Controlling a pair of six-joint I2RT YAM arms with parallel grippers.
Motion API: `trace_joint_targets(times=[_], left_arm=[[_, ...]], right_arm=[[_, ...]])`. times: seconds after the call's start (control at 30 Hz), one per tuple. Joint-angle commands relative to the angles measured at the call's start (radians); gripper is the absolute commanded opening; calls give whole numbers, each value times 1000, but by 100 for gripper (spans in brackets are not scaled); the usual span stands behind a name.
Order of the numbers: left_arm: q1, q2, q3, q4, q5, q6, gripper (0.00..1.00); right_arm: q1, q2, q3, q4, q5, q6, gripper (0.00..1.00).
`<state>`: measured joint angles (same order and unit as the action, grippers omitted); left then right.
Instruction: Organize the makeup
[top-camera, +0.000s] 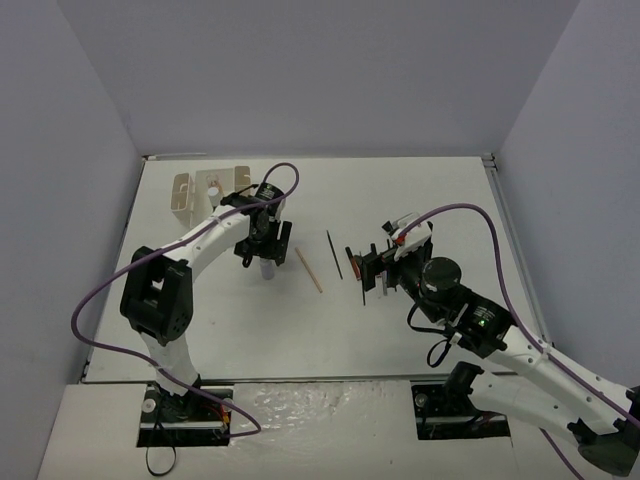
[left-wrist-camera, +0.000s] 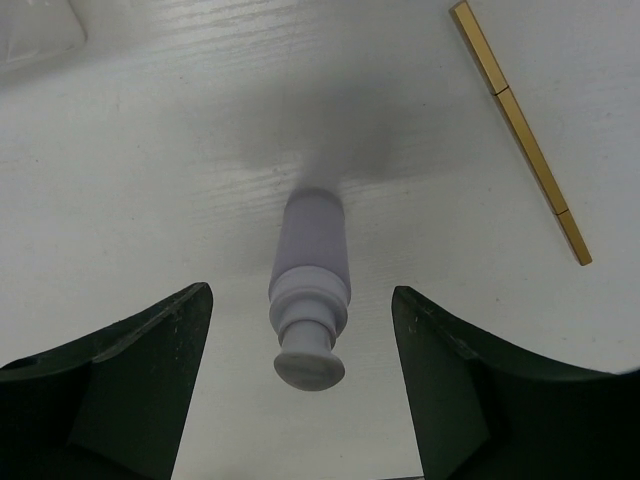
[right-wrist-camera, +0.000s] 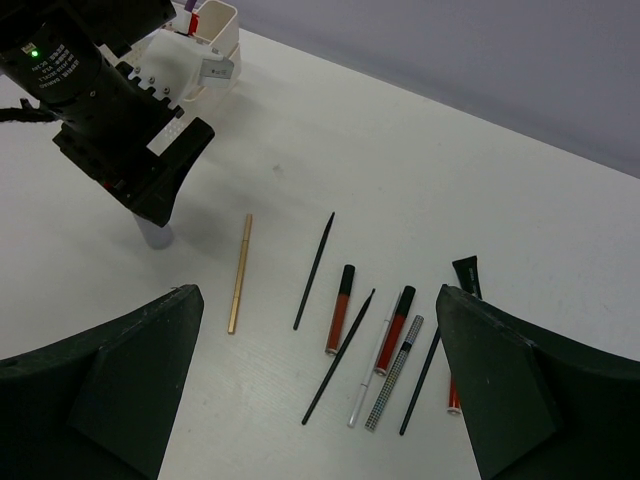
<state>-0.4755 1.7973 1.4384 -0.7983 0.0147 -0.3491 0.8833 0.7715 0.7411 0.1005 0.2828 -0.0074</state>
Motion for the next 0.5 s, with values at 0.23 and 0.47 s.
trace_joint_targets(times=[0.23,0.47], left_arm=[[-7,-2,21,35,-32,-37,60],[-7,0,19,39,-35,-42,49]], right_arm=[[-6,-18,-7,66,33,-2,100],[-6,-14,-9,68,32,-2,100]])
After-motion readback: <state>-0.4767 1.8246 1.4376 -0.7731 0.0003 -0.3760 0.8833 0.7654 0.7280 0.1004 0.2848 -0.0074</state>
